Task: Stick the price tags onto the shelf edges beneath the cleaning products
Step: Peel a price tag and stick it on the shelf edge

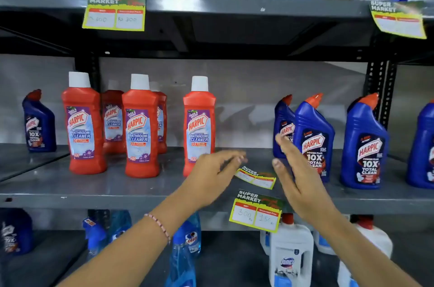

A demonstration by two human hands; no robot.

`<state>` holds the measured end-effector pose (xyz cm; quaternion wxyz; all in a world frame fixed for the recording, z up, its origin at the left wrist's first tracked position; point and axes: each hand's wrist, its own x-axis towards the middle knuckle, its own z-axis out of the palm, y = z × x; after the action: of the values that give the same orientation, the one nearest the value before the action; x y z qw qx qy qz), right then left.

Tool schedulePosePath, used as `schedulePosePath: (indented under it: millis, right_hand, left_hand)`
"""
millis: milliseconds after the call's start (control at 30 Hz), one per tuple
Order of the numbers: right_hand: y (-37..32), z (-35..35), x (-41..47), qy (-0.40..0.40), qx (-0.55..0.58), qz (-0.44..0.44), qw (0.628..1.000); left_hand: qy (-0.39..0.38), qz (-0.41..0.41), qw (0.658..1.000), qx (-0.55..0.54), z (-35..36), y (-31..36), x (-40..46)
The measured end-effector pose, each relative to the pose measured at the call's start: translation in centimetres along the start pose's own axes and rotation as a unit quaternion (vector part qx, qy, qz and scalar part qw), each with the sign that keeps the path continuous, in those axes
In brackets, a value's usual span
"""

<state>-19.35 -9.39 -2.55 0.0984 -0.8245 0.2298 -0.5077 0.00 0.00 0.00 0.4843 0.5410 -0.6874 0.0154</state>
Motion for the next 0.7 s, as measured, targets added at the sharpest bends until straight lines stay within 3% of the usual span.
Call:
schedulePosePath:
  millis: [133,233,433,700]
  right_hand:
    - [2.1,0.7,-3.0,-0.073,0.014,0.028,0.997]
    - [2.5,1.6,-4.0,-0.046,-0.034,-0.012,0.998]
    - [-0.5,3.2,-5.5,-0.029,0.047,0.033,0.998]
    - [-8.6,15.0,-3.0,-0.003,0.010,-0.029,1.000]
  left_hand:
    - [-0.106,-0.065,0.991,-0.054,2.8,-1.0,-1.7]
    - [-0.031,-0.088,0.993,-0.072,3.9,-1.6,-2.5]
    - [0.051,-0.153,0.975,-0.151,1.9,-2.1,-6.7]
    - [0.218,-0.232,0.932,-0.173,-6.0,-6.4,-11.3]
